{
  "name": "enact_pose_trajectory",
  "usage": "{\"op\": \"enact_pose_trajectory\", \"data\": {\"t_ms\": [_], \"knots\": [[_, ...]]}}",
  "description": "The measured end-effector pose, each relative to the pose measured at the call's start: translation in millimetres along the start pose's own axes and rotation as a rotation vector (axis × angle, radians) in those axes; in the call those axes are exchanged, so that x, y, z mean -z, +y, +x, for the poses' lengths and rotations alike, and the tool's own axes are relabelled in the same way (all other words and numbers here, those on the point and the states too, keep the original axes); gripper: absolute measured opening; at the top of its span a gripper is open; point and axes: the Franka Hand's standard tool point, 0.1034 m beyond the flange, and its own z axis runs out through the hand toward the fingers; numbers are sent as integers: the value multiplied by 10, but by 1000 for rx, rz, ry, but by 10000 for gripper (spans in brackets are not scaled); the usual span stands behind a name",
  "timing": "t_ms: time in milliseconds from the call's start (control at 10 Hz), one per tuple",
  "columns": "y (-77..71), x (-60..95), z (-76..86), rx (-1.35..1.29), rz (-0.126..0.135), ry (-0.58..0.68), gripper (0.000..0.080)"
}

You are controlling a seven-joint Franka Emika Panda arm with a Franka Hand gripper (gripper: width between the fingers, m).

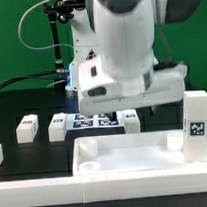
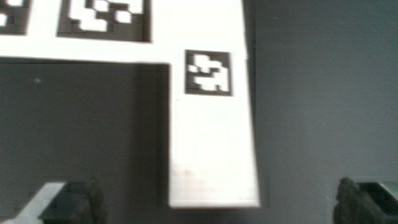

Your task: Assemble desk

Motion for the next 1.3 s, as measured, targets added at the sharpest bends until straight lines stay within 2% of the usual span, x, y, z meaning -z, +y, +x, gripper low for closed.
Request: {"op": "enact_pose_trajectory", "data": {"t_ms": [300, 600, 800, 900, 1000, 1300], "knots": [[2, -60, -23, -1, 4, -120, 648], [9, -83, -7, -2, 3, -115, 648], [41, -277, -41, -74, -2, -173, 648], [51, -328, -48, -115, 4, -225, 648], [57, -317, -2, -111, 2, -211, 648], [59, -319, -5, -111, 2, -212, 648]]}}
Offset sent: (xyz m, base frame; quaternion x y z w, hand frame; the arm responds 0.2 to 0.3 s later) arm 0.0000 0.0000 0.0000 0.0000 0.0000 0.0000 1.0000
